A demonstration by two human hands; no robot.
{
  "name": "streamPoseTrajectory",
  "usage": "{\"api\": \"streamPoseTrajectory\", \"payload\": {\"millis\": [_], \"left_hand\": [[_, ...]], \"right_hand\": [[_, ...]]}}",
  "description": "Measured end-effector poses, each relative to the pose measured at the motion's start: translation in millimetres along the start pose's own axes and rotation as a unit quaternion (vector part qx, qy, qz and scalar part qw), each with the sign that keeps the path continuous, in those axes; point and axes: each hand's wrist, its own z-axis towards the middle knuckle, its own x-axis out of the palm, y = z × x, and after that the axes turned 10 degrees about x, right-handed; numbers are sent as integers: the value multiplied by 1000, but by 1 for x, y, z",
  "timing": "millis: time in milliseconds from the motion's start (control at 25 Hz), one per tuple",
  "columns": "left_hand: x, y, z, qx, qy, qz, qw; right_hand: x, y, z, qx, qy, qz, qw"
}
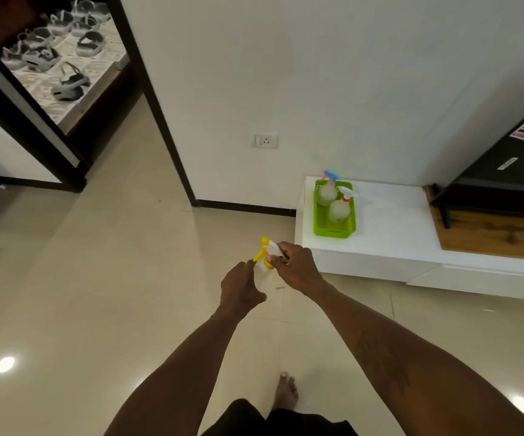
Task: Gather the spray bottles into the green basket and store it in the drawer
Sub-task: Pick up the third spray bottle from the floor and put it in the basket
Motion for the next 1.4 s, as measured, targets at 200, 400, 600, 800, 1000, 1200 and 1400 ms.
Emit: {"api": "streamPoseTrajectory", "payload": {"millis": [200,400,600,800,1000,1200,1400], "left_hand": [[11,-43,58,10,12,-18,1000],[30,-74,137,26,38,-56,997],[40,-100,212,-5,67,-135,989],[41,-126,278,-49,66,-224,971],[57,-155,334,-78,74,-220,970],[90,-162,389,-65,106,-172,977],[117,-154,423,-37,143,-170,974]], "right_hand": [[-40,-30,48,11,-22,15,1000],[-69,-63,98,47,-42,38,997],[-106,-83,146,69,-69,29,995],[-135,-102,192,71,-76,15,994],[-155,-134,244,57,-59,-10,997],[-163,-176,299,40,-19,-40,998],[-161,-206,325,67,-5,-30,997]]}}
